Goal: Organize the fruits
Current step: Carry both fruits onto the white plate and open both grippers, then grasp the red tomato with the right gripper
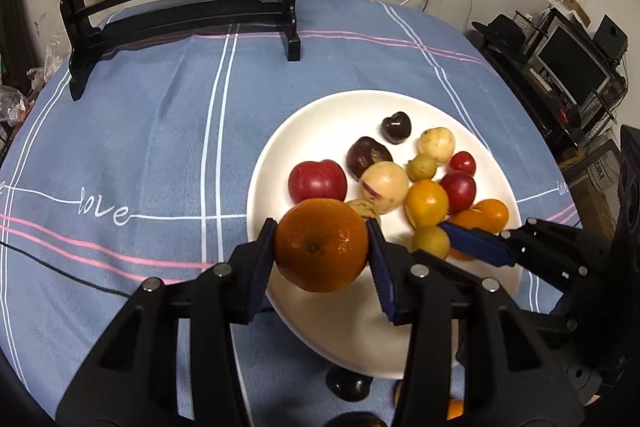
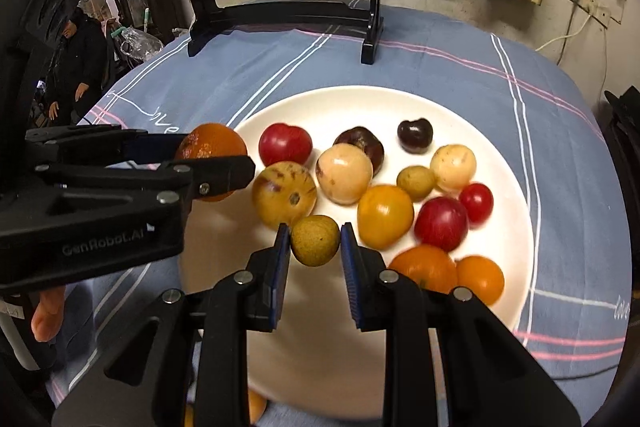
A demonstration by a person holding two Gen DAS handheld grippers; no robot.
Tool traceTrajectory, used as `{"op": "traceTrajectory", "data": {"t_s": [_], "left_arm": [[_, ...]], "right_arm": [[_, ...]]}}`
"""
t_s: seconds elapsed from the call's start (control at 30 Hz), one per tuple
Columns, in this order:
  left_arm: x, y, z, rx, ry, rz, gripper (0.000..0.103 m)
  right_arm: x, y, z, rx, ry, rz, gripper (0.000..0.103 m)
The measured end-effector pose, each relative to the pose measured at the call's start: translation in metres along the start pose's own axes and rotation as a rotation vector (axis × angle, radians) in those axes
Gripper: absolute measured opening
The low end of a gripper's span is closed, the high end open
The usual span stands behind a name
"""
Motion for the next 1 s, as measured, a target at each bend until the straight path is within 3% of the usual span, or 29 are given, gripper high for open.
{"op": "traceTrajectory", "data": {"t_s": [0.03, 0.07, 0.1, 0.13, 0.17, 0.27, 0.33, 0.4, 0.5, 0.57, 0.73, 1.0], "left_arm": [[-0.002, 0.001, 0.0, 0.0, 0.004, 0.003, 0.046], [-0.005, 0.003, 0.001, 0.003, 0.01, 0.005, 0.047], [-0.005, 0.005, 0.001, 0.007, 0.008, 0.004, 0.052], [-0.003, 0.006, 0.001, 0.011, 0.004, -0.001, 0.056], [0.0, 0.009, 0.002, 0.019, 0.003, -0.013, 0.062], [0.02, 0.014, 0.004, 0.016, 0.0, -0.058, 0.063], [0.041, 0.013, 0.006, 0.019, -0.014, -0.088, 0.069], [0.067, 0.006, 0.008, 0.015, -0.024, -0.133, 0.081], [0.099, -0.017, 0.012, -0.001, -0.01, -0.2, 0.088], [0.111, -0.036, 0.014, 0.007, -0.003, -0.209, 0.089], [0.123, -0.089, 0.021, 0.045, 0.002, -0.179, 0.089], [0.132, -0.148, 0.032, 0.016, 0.032, -0.147, 0.089]], "right_arm": [[-0.002, 0.002, -0.002, 0.008, -0.007, -0.002, 0.028], [-0.003, 0.004, -0.004, 0.016, -0.02, -0.002, 0.041], [-0.003, 0.006, -0.005, 0.023, -0.039, -0.007, 0.066], [0.0, 0.009, -0.006, 0.04, -0.064, -0.025, 0.068], [0.002, 0.01, -0.006, 0.058, -0.082, -0.031, 0.068], [0.013, 0.004, -0.002, 0.073, -0.092, -0.021, 0.068], [0.028, -0.006, 0.005, 0.081, -0.092, -0.015, 0.068], [0.047, -0.024, 0.014, 0.08, -0.1, -0.001, 0.068], [0.074, -0.051, 0.021, 0.045, -0.102, 0.013, 0.068], [0.091, -0.064, 0.023, -0.002, -0.123, -0.009, 0.069], [0.12, -0.094, 0.036, -0.125, -0.121, -0.11, 0.091], [0.135, -0.119, 0.061, -0.173, -0.09, -0.122, 0.092]]}}
Point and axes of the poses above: each gripper's, at about its wrist camera, not at the fingertips, and x roughly against the way its jaws point, z to its left, y to its top, the point moved 10 cm from there along -x, roughly the way its jaws point, and after that the axes turned 15 degrees about y, right-handed, at the moved point
